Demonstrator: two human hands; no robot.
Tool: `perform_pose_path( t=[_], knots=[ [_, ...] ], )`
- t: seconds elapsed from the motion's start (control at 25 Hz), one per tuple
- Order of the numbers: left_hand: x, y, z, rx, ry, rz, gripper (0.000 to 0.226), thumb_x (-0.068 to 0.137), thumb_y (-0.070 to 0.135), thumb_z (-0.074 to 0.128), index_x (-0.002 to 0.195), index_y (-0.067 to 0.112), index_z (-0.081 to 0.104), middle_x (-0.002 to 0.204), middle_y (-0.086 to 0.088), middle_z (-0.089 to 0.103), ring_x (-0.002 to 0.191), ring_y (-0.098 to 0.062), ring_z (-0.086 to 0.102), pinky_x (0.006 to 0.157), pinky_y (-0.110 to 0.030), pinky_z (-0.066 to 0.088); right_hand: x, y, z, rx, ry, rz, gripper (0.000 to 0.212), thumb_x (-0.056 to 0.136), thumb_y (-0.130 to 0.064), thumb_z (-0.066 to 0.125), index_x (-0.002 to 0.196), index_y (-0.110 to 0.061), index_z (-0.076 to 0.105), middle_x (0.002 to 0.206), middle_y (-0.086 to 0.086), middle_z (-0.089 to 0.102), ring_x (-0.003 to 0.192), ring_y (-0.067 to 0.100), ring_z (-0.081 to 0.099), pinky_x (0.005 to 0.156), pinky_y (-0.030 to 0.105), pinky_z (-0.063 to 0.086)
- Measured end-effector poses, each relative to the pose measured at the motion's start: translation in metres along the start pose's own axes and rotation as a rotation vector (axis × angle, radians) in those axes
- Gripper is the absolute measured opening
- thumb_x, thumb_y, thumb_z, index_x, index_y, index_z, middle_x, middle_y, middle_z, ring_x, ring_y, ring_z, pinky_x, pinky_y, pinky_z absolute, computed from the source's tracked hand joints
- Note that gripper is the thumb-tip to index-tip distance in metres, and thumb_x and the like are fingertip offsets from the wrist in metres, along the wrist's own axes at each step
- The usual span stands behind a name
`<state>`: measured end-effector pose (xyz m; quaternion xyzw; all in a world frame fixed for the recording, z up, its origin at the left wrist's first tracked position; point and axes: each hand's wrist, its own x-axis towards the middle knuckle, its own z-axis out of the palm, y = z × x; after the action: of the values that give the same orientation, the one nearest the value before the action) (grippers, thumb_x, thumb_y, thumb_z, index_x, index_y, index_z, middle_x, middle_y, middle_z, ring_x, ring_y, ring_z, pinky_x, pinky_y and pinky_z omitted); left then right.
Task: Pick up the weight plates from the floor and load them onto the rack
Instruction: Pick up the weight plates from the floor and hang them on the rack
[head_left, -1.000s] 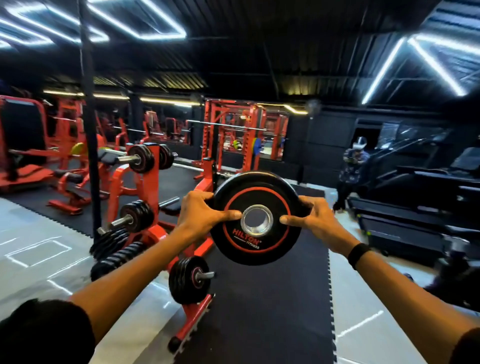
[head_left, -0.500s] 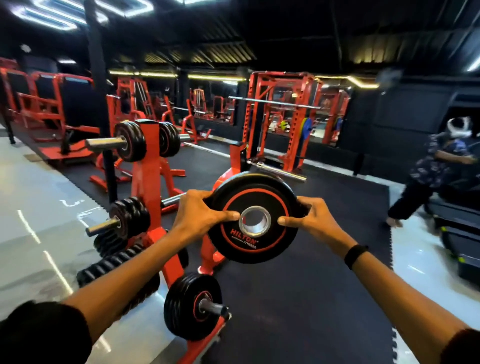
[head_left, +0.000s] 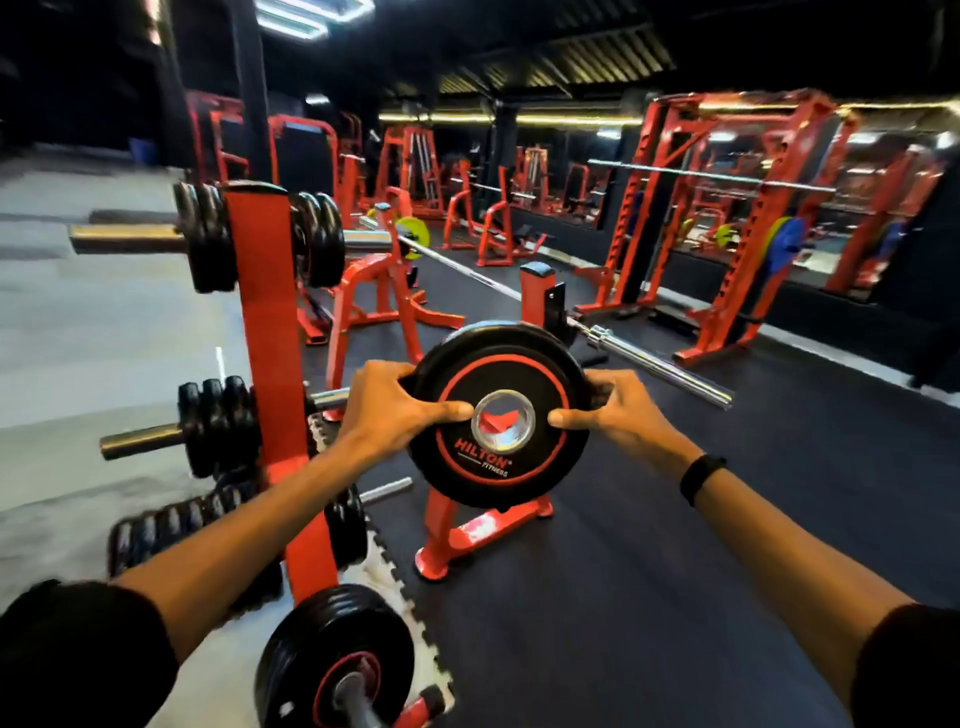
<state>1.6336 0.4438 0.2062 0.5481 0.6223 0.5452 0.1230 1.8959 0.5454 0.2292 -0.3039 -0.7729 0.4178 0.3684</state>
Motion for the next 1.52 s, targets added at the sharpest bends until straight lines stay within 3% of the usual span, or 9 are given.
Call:
perform_pose_path(
  t=[0.12, 0.28, 0.48, 0.72, 0.8, 0.92, 1.16, 1.36, 1.52],
  knots=[
    [0.038, -0.014, 0.051, 0.019, 0.097, -0.129, 0.053, 0.046, 0.051, 0.093, 0.084, 0.016, 0.080, 0.076, 0.004, 0.078, 0.076, -0.009, 0.074, 0.070, -0.041, 0.061, 0.082, 0.044, -0.038, 0.015, -0.185, 0.028, 0.043, 0.069, 0.002, 0.083, 0.110, -0.003, 0.071, 0.103, 0.004, 0.076, 0.094, 0.010, 0.070, 0.081, 0.023, 0.054],
    [0.089, -0.043, 0.099, 0.119, 0.167, -0.204, 0.043, 0.050, 0.039, 0.096, 0.084, 0.020, 0.079, 0.072, 0.012, 0.074, 0.071, 0.001, 0.069, 0.066, -0.025, 0.055, 0.173, 0.118, -0.052, 0.040, -0.323, 0.010, 0.041, 0.065, 0.002, 0.084, 0.104, -0.009, 0.072, 0.094, -0.008, 0.077, 0.089, 0.003, 0.069, 0.080, 0.020, 0.053],
    [0.156, -0.131, 0.158, 0.219, 0.363, -0.404, 0.045, 0.045, 0.042, 0.098, 0.068, 0.022, 0.064, 0.069, 0.003, 0.070, 0.064, -0.012, 0.064, 0.056, -0.027, 0.043, 0.299, 0.230, -0.033, 0.034, -0.493, -0.009, 0.048, 0.065, -0.004, 0.088, 0.109, 0.001, 0.070, 0.111, 0.014, 0.074, 0.096, 0.017, 0.066, 0.092, 0.041, 0.056],
    [0.227, -0.194, 0.202, 0.255, 0.495, -0.630, 0.056, 0.041, 0.051, 0.096, 0.072, 0.015, 0.065, 0.070, 0.004, 0.067, 0.062, -0.011, 0.061, 0.055, -0.029, 0.048, 0.431, 0.287, -0.004, -0.021, -0.723, 0.014, 0.049, 0.064, 0.015, 0.081, 0.108, -0.004, 0.069, 0.085, -0.015, 0.076, 0.080, -0.004, 0.068, 0.074, 0.014, 0.052],
    [0.249, -0.209, 0.211, 0.291, 0.535, -0.693, 0.054, 0.045, 0.043, 0.097, 0.073, 0.019, 0.058, 0.071, 0.006, 0.062, 0.063, -0.011, 0.056, 0.050, -0.019, 0.038, 0.475, 0.310, 0.010, -0.085, -0.777, -0.018, 0.051, 0.059, 0.008, 0.088, 0.104, -0.006, 0.070, 0.085, -0.011, 0.076, 0.077, -0.004, 0.067, 0.074, 0.020, 0.053],
    [0.279, -0.245, 0.224, 0.297, 0.638, -0.761, 0.059, 0.046, 0.040, 0.097, 0.083, 0.016, 0.057, 0.080, 0.004, 0.061, 0.075, -0.016, 0.057, 0.057, -0.024, 0.034, 0.534, 0.340, 0.045, -0.204, -0.833, -0.132, 0.054, 0.049, -0.010, 0.095, 0.096, -0.008, 0.069, 0.088, 0.001, 0.073, 0.078, 0.008, 0.063, 0.078, 0.040, 0.056],
    [0.335, -0.343, 0.278, 0.268, 0.886, -0.981, 0.060, 0.046, 0.035, 0.096, 0.085, 0.016, 0.054, 0.082, 0.004, 0.060, 0.082, -0.020, 0.060, 0.061, -0.029, 0.038, 0.647, 0.416, 0.127, -0.320, -1.085, -0.289, 0.052, 0.052, -0.009, 0.094, 0.087, -0.021, 0.057, 0.081, -0.009, 0.059, 0.074, 0.009, 0.052, 0.061, 0.010, 0.040],
    [0.362, -0.384, 0.310, 0.245, 1.063, -1.095, 0.058, 0.051, 0.026, 0.097, 0.081, 0.012, 0.049, 0.083, 0.001, 0.056, 0.072, -0.011, 0.050, 0.053, -0.013, 0.033, 0.693, 0.449, 0.177, -0.338, -1.280, -0.357, 0.050, 0.057, -0.004, 0.090, 0.086, -0.021, 0.053, 0.083, -0.009, 0.057, 0.074, 0.001, 0.051, 0.061, 0.007, 0.038],
    [0.362, -0.405, 0.321, 0.237, 1.186, -1.162, 0.058, 0.050, 0.024, 0.097, 0.083, 0.011, 0.051, 0.085, 0.000, 0.057, 0.077, -0.013, 0.053, 0.058, -0.012, 0.036, 0.704, 0.459, 0.214, -0.323, -1.384, -0.435, 0.050, 0.058, -0.005, 0.089, 0.092, -0.016, 0.054, 0.090, 0.000, 0.062, 0.081, 0.014, 0.056, 0.064, 0.011, 0.039]
  ],
)
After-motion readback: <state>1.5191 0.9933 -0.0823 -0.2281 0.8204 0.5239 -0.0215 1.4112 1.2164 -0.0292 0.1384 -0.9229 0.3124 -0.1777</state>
